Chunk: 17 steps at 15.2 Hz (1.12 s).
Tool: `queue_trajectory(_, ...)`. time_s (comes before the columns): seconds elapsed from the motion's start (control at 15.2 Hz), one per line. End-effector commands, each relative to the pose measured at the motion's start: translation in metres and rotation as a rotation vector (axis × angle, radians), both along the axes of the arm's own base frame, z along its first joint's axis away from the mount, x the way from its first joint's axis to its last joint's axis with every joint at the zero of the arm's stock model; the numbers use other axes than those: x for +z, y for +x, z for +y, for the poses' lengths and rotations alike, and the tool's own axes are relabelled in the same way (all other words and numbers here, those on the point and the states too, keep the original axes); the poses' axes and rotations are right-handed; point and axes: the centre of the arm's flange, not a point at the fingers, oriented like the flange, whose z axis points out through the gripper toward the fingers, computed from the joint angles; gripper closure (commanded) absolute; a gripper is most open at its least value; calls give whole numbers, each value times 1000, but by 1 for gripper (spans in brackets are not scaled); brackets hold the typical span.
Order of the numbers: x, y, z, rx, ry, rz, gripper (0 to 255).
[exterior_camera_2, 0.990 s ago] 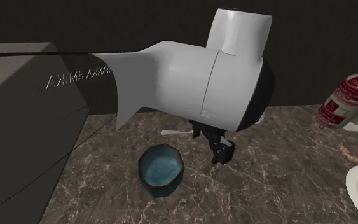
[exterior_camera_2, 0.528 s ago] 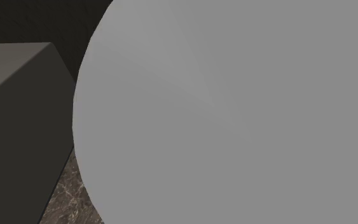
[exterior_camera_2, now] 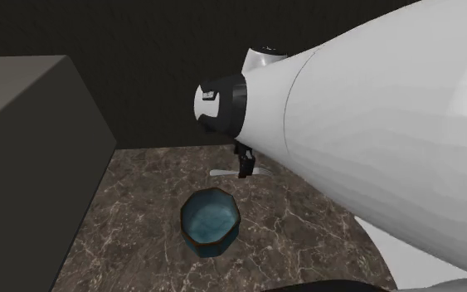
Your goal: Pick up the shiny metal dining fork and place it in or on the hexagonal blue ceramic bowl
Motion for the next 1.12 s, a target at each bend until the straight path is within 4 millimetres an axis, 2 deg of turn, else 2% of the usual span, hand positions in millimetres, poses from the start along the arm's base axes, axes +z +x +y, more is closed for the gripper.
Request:
queue_trajectory(0.0,-14,8,7,-24,1,4,0)
queue_trajectory(0.46,-49,5,10,-24,1,4,0)
queue_trajectory(0.92,-49,5,10,-24,1,4,0)
queue_trajectory(0.99,-49,5,10,-24,1,4,255)
queue_trajectory(1.06,-49,5,10,-24,1,4,255)
